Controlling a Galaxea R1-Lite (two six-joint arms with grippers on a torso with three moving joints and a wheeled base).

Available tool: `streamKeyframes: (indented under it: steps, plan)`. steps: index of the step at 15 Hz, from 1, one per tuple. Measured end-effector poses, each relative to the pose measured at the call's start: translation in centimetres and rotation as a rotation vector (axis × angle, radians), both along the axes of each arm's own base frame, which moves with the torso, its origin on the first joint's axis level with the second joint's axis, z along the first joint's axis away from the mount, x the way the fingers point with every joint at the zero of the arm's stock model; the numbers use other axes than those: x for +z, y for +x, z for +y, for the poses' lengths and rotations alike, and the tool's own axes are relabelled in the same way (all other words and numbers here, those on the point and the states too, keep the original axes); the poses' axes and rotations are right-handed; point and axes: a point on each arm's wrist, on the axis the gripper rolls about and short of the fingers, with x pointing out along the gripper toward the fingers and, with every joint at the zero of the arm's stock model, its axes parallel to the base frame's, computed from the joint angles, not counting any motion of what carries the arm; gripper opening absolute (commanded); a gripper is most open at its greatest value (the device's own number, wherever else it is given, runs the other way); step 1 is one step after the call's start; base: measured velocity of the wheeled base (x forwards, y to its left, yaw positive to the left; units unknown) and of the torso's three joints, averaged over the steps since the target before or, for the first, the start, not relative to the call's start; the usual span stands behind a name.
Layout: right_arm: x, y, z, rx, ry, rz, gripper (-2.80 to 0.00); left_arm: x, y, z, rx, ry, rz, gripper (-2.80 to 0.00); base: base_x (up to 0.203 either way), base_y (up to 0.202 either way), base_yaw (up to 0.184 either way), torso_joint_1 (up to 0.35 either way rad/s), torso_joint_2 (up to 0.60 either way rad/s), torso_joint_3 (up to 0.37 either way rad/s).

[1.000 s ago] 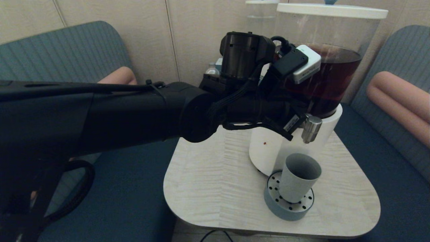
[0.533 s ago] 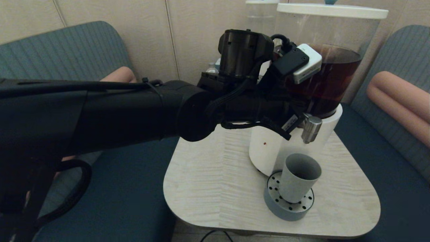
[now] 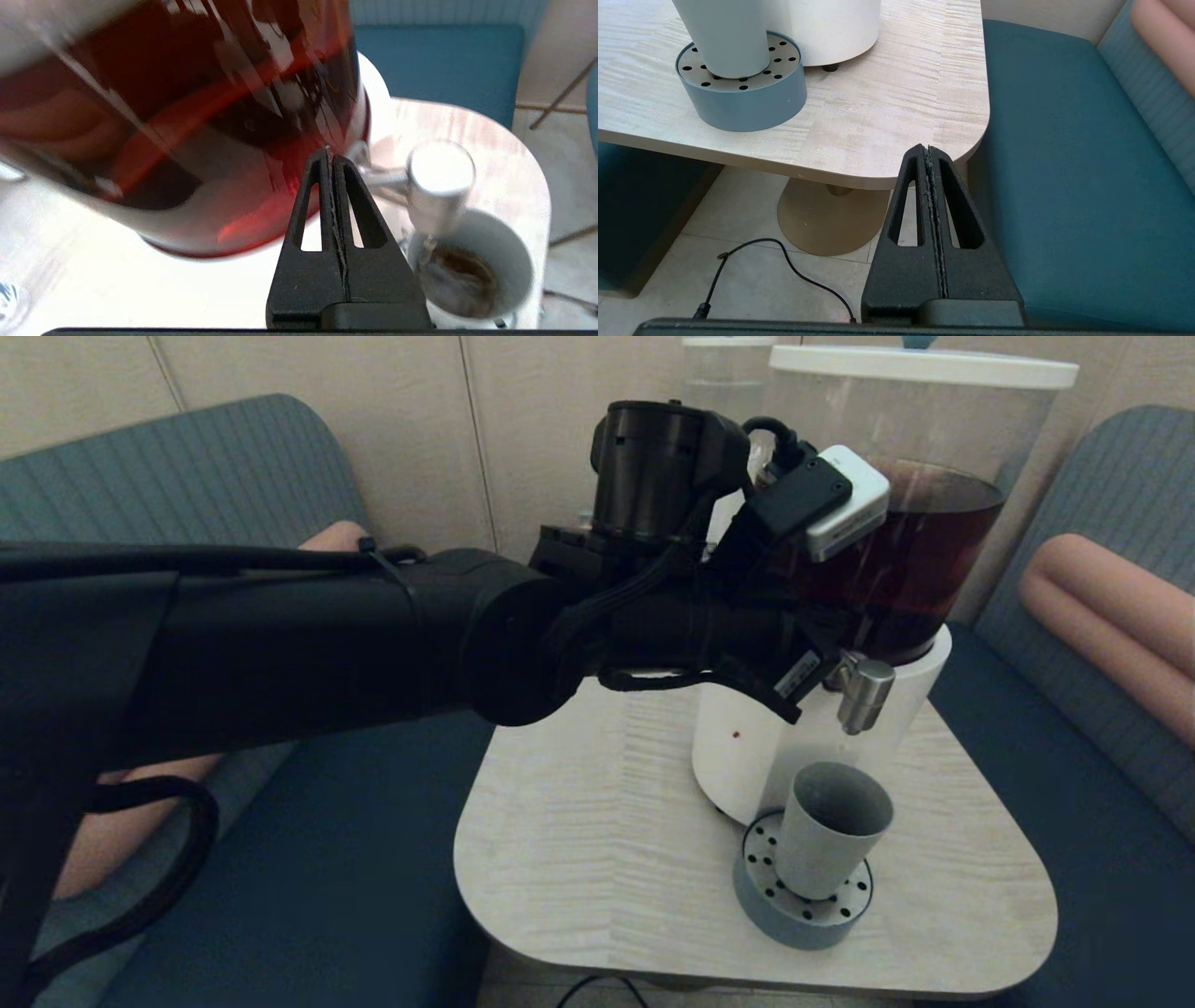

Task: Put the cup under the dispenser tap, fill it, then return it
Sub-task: Turn off the faucet

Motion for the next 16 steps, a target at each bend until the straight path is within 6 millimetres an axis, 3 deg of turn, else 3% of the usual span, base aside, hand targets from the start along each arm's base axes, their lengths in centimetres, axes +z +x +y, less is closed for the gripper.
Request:
streamKeyframes:
  steps: [6,16]
  plan:
    - [0.0,0.0,0.0,0.000,0.000,0.000,-2.80,-1.2,-0.3,1.1,0.017,0.054,0.025,-2.80,0.000,0.000,0.000,0.000,0.00,0.000]
    - [0.0,0.0,0.0,0.000,0.000,0.000,-2.80,-1.4,0.5,0.8,0.027,0.049,0.014,-2.80,0.000,0.000,0.000,0.000,0.00,0.000]
